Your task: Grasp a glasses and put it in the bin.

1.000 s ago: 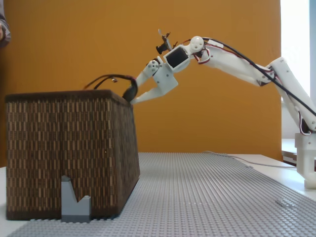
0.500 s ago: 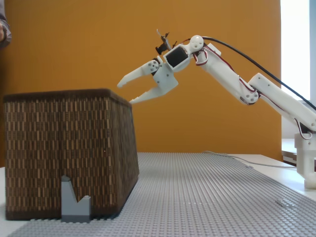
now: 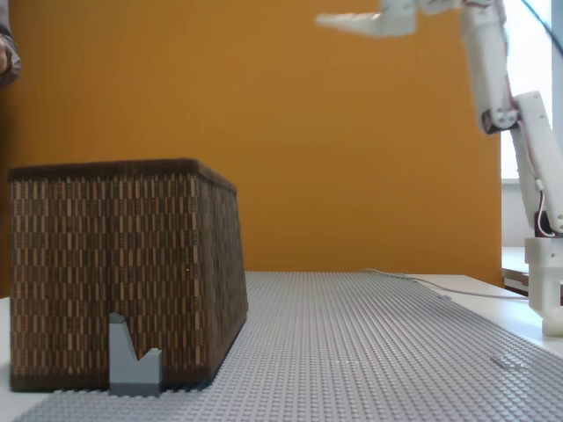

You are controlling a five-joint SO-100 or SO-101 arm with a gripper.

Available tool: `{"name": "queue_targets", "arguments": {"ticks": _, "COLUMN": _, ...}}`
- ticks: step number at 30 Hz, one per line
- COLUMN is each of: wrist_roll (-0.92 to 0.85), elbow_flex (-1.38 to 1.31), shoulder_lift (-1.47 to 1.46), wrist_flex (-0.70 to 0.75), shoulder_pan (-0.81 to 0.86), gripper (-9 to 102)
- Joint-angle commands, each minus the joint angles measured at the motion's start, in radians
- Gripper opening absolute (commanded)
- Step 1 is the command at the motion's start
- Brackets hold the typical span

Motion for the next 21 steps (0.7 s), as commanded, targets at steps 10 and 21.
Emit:
{"name": "queue_targets", "arguments": {"ticks": 10, "wrist_roll": -0.112, "elbow_flex": -0.031, "shoulder_lift": 0.448, "wrist_flex": 0.060, "shoulder_pan": 0.041, "gripper": 20}}
{"name": "queue_targets", "arguments": {"ticks": 21, "wrist_roll": -0.166, "elbow_flex": 0.959, "shoulder_lift": 1.065, "wrist_flex": -0.379, "shoulder_pan": 0.135, "gripper": 19}}
